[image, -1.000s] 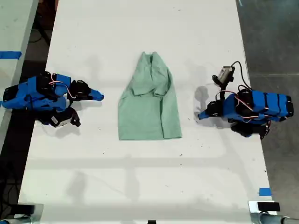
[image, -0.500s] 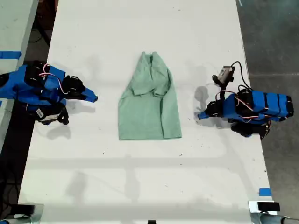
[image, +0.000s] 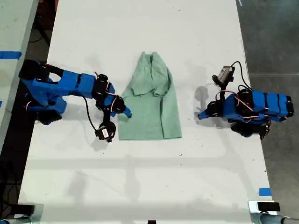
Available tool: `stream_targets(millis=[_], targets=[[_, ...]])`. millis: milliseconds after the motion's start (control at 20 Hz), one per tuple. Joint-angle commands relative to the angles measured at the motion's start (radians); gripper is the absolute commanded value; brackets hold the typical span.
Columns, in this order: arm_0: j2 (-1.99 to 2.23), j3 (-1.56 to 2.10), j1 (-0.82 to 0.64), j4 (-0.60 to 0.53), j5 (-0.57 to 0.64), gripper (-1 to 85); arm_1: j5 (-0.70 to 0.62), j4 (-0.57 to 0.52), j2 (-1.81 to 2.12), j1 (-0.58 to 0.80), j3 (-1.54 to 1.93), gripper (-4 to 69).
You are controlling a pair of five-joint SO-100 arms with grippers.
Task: Fold t shirt
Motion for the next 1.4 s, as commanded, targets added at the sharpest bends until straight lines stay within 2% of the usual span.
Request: stream_targets(millis=[0,400,550,650,800,1000,1200,1300,1350], targets=[[-0.034,-0.005,-0.021,-0.075,-0.014,21.7,-0.005,0.002,0.012,-0.002,0.032,1.5],[-0.092,0.13,-0.063,-0.198,-0.055,16.4,-0.003,0.002,0.012,-0.003,0.032,1.5],[-0.144,0.107,-0.069,-0.199,-0.058,0.0,-0.003,0.002,0.012,-0.003,0.032,1.5],[-0.156,0.095,-0.072,-0.198,-0.052,-0.1,-0.002,0.002,0.012,-0.003,0.032,1.5],[-0.144,0.057,-0.075,-0.14,-0.049,-0.1,-0.002,0.002,0.012,-0.003,0.032,1.5],[-0.135,-0.16,-0.072,0.087,-0.043,-0.1,-0.002,0.002,0.012,-0.003,0.032,1.5],[-0.143,-0.382,-0.055,0.132,0.04,-0.1,-0.002,0.002,0.012,-0.003,0.032,1.5],[-0.187,-0.469,-0.052,0.106,0.084,-0.1,-0.002,0.002,0.012,-0.003,0.032,1.5],[-0.199,-0.48,-0.051,0.054,0.11,-0.1,-0.002,0.002,0.012,-0.003,0.032,1.5]])
